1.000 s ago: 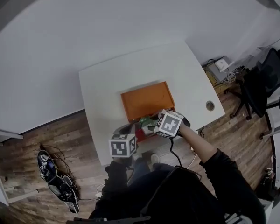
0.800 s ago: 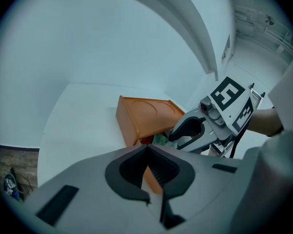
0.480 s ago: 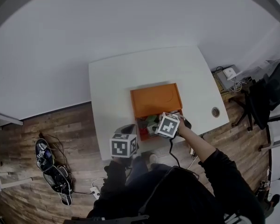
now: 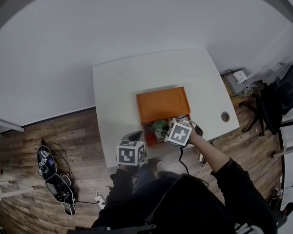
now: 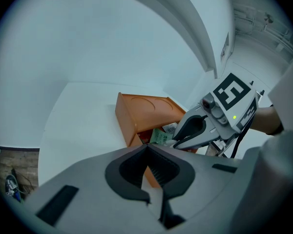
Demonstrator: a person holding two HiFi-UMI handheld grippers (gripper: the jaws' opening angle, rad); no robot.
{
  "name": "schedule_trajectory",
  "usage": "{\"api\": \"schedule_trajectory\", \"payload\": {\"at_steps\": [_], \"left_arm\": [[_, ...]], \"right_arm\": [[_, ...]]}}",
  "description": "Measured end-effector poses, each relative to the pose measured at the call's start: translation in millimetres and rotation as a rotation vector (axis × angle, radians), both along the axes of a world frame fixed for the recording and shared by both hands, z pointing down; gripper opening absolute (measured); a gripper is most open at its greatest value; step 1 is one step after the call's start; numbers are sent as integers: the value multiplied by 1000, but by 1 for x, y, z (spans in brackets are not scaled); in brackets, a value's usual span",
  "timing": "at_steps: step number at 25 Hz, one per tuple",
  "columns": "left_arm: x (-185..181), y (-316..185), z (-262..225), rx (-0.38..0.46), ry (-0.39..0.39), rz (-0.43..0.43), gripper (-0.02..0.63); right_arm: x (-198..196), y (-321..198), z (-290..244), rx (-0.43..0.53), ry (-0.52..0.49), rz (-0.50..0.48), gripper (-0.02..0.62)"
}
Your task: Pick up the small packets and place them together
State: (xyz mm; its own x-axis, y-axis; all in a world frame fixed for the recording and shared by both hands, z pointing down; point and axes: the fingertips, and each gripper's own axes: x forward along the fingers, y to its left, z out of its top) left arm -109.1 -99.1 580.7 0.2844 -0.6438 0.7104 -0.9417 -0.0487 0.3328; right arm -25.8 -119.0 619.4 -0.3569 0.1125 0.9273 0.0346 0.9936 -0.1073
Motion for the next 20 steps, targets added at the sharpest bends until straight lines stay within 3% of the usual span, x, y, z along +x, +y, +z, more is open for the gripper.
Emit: {"api": "schedule_trajectory", "payload": {"at_steps": [5, 11, 14, 20], "left_arm": [[5, 3, 0, 3, 7, 6, -2], [14, 3, -1, 4, 20, 15, -2], [18, 2, -3, 11, 22, 21, -2], [18, 0, -6, 11, 28, 23, -2]], "right_arm": [[0, -8, -33, 2, -84, 38, 44], [-26, -51, -92, 14, -258, 148, 43], [-41, -75, -99, 39, -280, 174, 44], [-71, -107, -90, -2, -289, 228, 44]]}}
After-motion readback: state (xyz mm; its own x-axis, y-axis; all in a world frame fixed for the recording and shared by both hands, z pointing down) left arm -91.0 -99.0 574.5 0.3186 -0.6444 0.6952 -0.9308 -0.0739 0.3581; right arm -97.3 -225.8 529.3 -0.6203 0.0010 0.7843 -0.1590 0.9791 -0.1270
